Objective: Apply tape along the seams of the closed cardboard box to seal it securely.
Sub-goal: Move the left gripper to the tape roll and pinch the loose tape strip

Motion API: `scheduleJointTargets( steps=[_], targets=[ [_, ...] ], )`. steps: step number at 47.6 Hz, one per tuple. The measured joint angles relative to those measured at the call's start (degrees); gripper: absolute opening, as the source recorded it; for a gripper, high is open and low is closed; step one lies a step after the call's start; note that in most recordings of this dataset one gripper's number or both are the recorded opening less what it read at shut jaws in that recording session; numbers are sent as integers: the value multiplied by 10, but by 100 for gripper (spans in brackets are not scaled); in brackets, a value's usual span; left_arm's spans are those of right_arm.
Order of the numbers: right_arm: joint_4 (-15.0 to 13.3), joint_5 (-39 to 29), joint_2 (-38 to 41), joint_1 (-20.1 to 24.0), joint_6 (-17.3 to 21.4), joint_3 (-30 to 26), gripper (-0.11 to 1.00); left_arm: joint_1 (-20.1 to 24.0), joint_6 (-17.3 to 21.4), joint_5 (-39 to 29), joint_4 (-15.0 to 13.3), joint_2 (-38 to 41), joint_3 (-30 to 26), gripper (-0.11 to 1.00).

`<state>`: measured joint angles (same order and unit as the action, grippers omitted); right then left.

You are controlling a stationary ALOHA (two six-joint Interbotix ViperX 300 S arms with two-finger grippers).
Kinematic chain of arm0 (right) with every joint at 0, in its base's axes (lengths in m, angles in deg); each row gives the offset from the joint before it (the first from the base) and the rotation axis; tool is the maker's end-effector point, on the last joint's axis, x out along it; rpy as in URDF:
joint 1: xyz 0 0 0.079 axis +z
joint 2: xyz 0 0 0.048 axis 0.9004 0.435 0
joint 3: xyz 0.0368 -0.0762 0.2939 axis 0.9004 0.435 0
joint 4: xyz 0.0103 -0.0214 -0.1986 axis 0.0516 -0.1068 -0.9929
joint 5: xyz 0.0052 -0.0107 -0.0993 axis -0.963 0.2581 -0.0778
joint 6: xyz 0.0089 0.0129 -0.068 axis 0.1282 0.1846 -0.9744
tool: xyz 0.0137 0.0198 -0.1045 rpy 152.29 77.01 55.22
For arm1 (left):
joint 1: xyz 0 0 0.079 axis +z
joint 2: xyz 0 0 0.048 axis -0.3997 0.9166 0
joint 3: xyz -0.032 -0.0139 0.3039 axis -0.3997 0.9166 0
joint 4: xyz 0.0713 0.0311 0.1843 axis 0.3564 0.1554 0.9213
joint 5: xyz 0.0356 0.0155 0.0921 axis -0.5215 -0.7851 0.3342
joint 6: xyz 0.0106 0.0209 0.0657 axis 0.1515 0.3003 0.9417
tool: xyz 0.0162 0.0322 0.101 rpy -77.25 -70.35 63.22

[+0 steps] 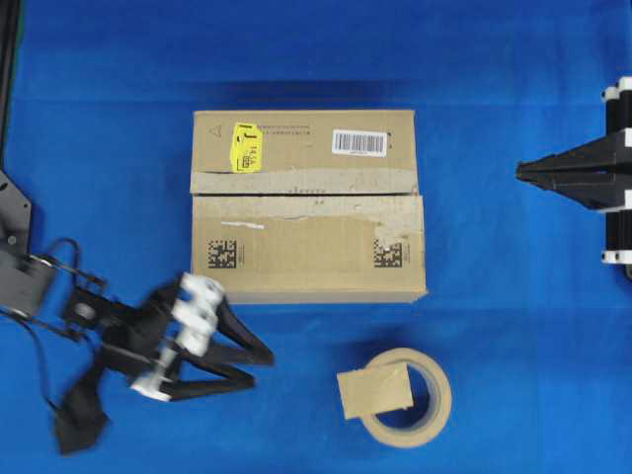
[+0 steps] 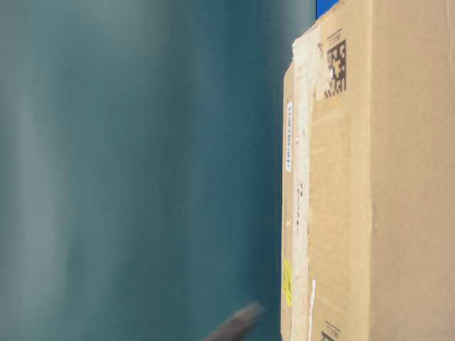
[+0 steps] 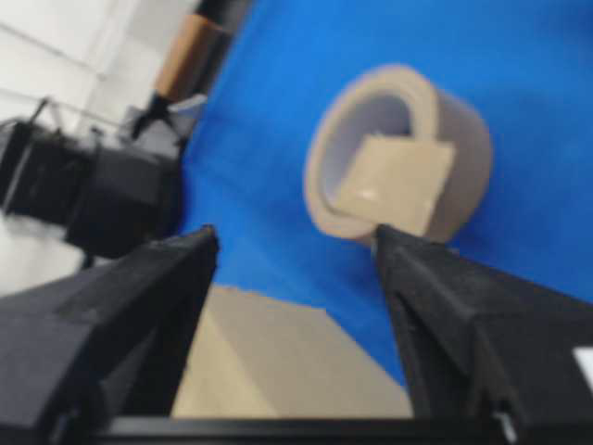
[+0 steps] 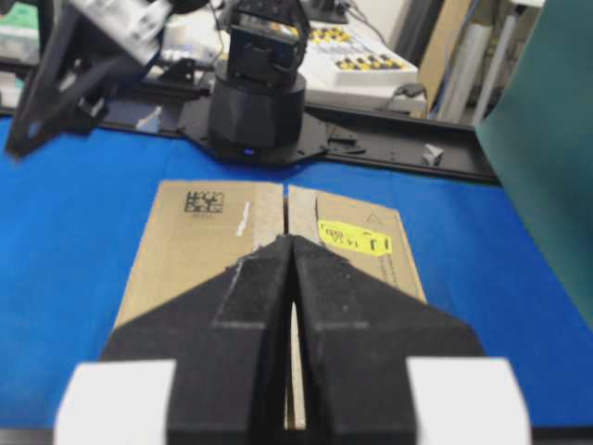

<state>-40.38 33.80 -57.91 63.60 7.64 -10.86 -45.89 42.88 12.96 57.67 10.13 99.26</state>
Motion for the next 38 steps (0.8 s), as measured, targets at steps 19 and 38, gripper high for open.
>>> scheduleJointTargets(
  steps=[19,38],
  targets=[
    [1,0,3,0,0,0,0,-5,103,-17,-6,152,-97,64],
    [1,-9,5,0,0,0,0,11,111,-23,-7,258,-167,64]
  ],
)
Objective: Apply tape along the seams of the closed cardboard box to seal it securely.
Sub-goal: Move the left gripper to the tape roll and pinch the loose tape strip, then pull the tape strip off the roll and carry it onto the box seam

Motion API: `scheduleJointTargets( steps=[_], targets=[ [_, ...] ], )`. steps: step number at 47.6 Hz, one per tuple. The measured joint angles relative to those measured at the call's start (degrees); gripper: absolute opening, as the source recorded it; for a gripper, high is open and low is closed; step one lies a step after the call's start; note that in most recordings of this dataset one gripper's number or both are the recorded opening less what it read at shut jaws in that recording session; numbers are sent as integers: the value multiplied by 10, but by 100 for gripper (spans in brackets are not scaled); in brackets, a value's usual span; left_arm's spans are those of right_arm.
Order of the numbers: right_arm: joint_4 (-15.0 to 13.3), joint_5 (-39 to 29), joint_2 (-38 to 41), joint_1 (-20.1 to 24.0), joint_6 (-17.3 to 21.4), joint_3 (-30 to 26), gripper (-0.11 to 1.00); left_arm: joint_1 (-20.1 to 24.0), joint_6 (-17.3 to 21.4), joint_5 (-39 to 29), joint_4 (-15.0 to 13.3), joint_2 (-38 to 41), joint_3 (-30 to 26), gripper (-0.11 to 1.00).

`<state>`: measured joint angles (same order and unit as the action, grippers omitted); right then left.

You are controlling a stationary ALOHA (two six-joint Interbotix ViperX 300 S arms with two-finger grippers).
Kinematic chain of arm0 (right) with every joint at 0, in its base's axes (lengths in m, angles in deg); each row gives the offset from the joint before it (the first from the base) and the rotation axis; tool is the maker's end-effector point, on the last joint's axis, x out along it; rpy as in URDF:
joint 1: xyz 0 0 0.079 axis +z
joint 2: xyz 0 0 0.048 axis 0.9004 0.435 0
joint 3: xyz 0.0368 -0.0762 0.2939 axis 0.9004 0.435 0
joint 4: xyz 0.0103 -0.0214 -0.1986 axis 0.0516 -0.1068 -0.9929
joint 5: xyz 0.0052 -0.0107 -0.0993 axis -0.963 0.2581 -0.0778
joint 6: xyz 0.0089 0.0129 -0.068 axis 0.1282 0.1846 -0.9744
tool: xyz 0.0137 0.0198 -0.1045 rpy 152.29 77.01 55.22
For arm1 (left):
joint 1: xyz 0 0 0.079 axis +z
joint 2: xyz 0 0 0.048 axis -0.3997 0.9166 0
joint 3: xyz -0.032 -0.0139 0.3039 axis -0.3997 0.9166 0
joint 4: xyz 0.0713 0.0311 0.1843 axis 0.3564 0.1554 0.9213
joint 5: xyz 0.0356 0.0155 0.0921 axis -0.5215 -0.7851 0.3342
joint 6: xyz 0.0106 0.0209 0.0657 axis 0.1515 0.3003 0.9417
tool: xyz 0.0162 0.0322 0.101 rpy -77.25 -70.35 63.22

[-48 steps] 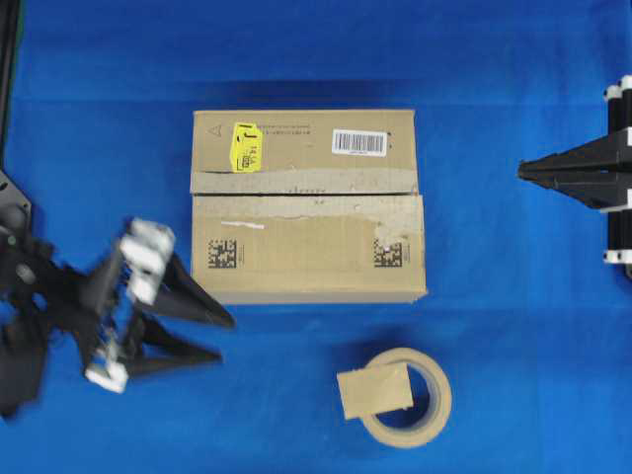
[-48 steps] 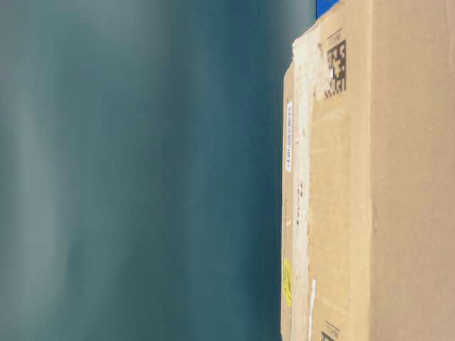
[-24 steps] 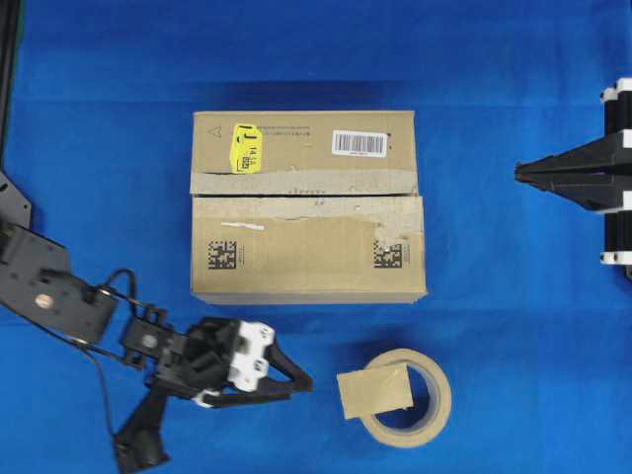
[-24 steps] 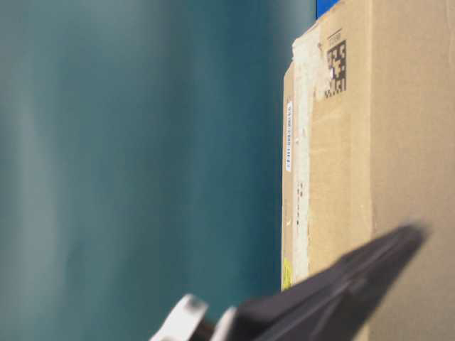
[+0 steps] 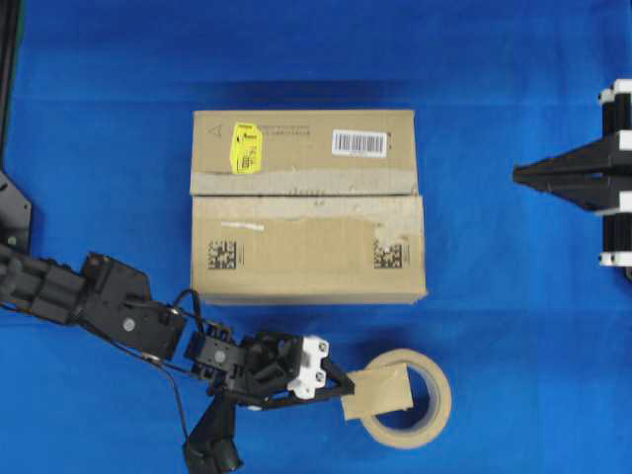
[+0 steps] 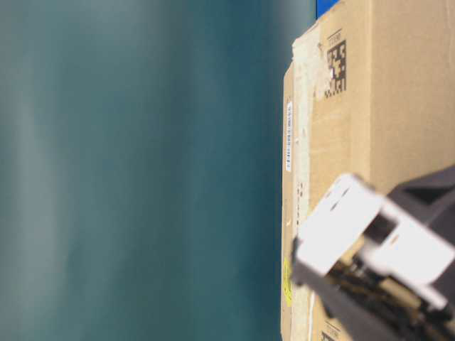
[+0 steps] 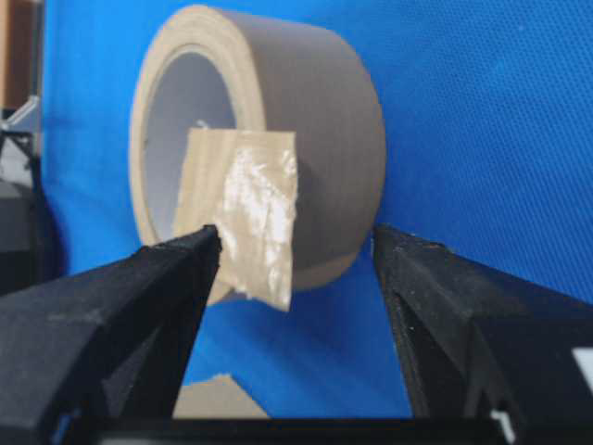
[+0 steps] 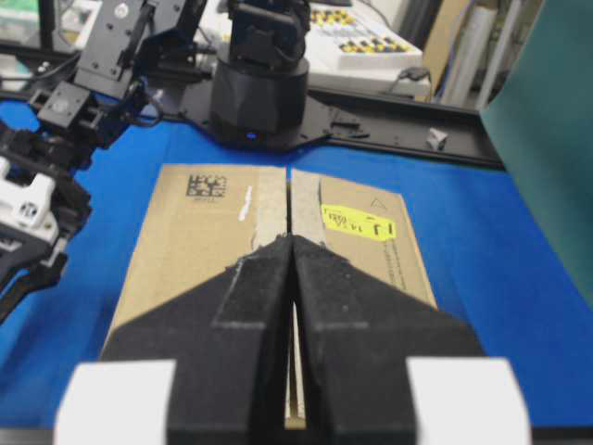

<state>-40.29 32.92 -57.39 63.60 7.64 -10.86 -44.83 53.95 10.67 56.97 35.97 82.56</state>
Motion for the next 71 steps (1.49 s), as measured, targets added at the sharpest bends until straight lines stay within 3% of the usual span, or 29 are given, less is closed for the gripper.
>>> scheduleJointTargets(
  steps=[22,38,60,71],
  targets=[
    [-2,-2,13,0,-4,0,0,1,2,0,1,12,-19,58],
    [-3,0,18,0,-4,1,0,2,-11,-1,1,11,-18,3],
    [-2,-2,25,0,-5,1,0,9,-1,-44,1,-25,-17,2],
    [-3,-2,28,0,-5,1,0,21,47,-67,1,-69,-8,2]
  ],
)
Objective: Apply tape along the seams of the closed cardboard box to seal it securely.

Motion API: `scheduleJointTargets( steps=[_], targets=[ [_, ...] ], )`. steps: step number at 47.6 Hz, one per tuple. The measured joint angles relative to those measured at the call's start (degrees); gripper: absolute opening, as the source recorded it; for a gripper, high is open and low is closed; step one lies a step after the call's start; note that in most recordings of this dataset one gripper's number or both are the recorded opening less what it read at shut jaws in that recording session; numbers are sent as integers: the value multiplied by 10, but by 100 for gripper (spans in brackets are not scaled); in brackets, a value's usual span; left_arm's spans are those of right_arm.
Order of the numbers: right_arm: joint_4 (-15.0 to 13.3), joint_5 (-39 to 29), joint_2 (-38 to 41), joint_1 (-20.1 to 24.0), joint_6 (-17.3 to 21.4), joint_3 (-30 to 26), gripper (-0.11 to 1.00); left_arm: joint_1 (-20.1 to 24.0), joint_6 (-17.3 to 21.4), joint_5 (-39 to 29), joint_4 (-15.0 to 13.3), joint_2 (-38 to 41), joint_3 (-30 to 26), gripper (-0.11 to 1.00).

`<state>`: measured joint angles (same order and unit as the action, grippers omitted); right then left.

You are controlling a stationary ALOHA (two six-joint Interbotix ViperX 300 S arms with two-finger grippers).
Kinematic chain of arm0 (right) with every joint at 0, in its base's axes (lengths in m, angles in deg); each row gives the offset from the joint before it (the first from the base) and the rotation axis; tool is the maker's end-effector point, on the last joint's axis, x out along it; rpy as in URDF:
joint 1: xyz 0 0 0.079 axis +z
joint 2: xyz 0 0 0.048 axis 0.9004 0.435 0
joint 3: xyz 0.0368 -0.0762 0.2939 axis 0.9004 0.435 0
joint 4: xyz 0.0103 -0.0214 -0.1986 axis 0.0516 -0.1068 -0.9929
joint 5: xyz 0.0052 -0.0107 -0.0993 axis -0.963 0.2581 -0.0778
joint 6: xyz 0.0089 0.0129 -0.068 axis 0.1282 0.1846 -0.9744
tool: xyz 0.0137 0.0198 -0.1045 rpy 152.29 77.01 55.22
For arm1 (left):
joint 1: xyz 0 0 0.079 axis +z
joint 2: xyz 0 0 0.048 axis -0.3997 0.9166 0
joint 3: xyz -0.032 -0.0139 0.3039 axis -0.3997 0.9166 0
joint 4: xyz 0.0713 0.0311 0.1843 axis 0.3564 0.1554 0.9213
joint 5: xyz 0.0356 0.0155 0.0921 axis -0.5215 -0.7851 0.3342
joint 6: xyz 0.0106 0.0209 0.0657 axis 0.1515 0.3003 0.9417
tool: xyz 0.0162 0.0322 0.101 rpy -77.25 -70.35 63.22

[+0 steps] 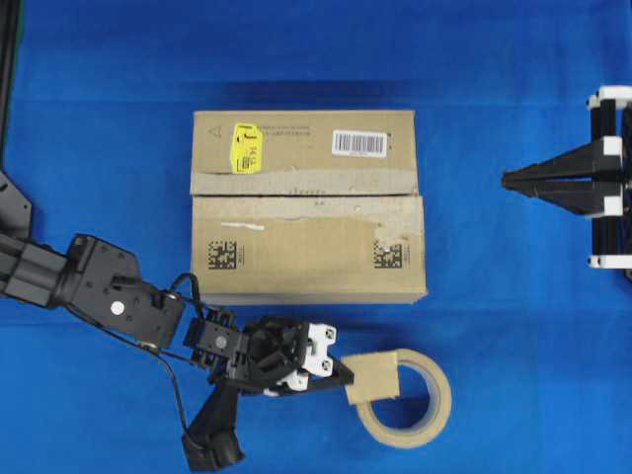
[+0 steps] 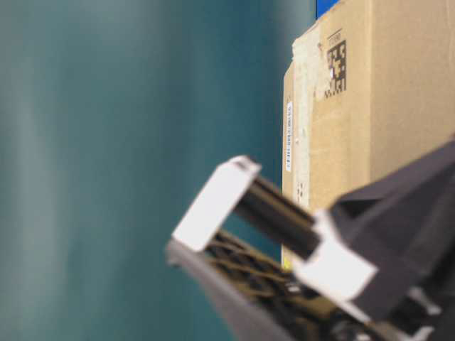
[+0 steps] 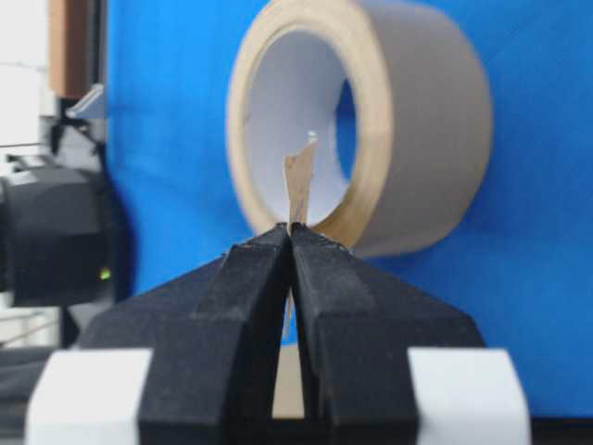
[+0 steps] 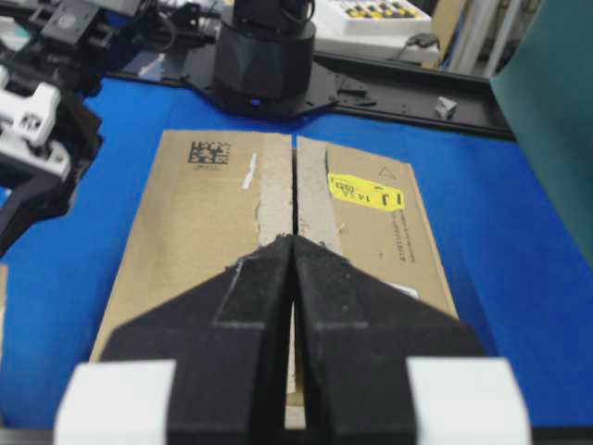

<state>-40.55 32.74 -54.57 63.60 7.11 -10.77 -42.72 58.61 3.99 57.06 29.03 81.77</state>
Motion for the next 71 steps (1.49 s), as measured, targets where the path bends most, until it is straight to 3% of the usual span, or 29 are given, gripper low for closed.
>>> scheduleJointTargets(
  steps=[10,23,31,36,41,56,71],
  targets=[
    [1,-6,2,0,0,0,0,11,53,-18,0,-47,21,2],
    [1,-10,2,1,0,0,0,43,89,-18,3,-131,57,2],
    [0,-10,1,0,0,0,0,62,152,-18,5,-176,82,2],
    [1,-10,0,0,0,1,0,90,207,-18,5,-197,97,2],
    [0,-10,0,0,0,1,0,122,233,-18,5,-207,104,2],
    [0,-10,-1,0,-14,-4,0,182,246,-18,6,-207,104,2],
    [-1,-10,-1,-17,-33,-6,0,206,239,-41,6,-207,103,2]
  ],
)
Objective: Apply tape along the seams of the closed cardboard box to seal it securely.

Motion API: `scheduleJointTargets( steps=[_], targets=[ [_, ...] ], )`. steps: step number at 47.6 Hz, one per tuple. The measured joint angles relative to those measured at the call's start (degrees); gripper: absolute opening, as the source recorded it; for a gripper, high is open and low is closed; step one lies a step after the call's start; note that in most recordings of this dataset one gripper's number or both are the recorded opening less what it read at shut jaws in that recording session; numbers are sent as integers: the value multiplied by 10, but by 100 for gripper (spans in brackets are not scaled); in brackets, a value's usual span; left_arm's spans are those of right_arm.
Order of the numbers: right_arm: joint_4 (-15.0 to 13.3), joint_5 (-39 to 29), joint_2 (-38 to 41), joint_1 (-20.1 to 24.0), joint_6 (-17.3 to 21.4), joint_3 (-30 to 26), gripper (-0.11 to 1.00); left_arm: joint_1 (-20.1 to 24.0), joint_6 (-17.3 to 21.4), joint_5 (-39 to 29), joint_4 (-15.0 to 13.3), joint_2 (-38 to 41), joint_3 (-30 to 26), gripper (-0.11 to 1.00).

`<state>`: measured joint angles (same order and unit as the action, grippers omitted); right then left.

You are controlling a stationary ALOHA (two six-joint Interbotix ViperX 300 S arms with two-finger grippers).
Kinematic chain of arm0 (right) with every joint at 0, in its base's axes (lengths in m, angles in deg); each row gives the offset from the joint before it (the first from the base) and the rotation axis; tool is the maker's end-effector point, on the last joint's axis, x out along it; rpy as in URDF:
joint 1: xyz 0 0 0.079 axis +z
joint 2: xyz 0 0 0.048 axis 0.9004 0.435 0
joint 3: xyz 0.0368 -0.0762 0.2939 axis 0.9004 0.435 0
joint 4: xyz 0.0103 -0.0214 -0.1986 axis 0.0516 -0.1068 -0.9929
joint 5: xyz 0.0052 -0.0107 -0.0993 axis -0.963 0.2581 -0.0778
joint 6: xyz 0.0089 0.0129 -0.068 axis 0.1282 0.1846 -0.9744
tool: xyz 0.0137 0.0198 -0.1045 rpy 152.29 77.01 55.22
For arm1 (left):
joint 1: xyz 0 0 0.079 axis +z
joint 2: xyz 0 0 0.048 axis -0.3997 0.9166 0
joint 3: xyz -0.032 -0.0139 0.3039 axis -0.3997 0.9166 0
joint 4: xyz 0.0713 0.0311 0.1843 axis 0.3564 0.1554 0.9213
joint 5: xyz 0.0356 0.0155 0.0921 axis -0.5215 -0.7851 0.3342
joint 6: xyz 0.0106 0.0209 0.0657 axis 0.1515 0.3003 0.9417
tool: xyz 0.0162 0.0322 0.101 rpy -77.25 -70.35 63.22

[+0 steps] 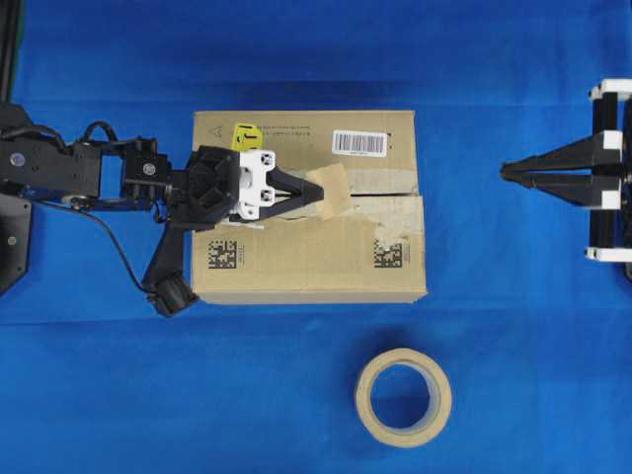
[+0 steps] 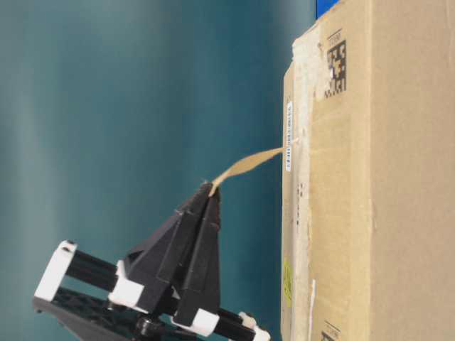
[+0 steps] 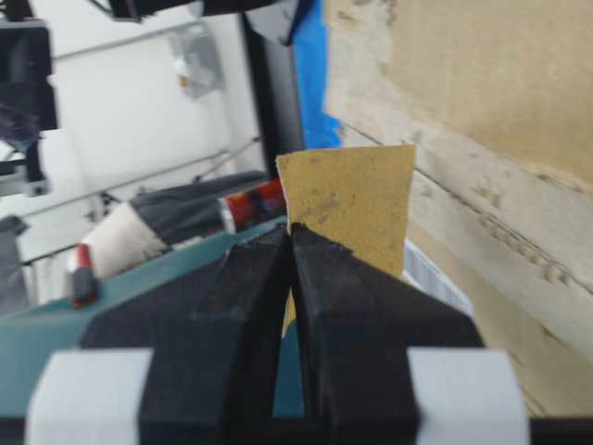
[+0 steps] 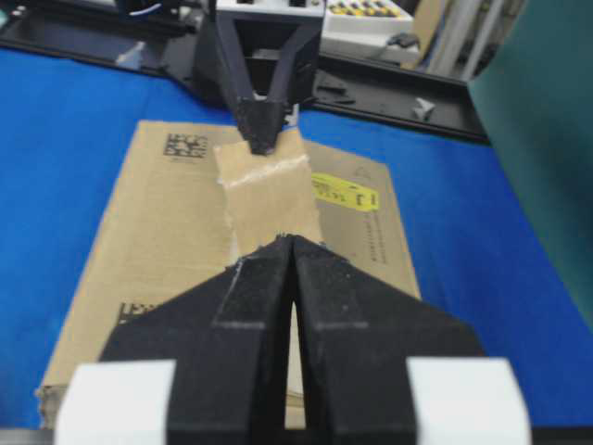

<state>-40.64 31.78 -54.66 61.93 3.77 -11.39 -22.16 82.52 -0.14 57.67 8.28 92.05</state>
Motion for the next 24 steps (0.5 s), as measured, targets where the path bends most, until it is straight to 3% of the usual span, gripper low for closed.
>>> scheduleJointTargets(
  steps=[24],
  targets=[
    [0,0,2,-8,-3,0,0,11,-11,-98,-1,0,-3,2]
  ],
)
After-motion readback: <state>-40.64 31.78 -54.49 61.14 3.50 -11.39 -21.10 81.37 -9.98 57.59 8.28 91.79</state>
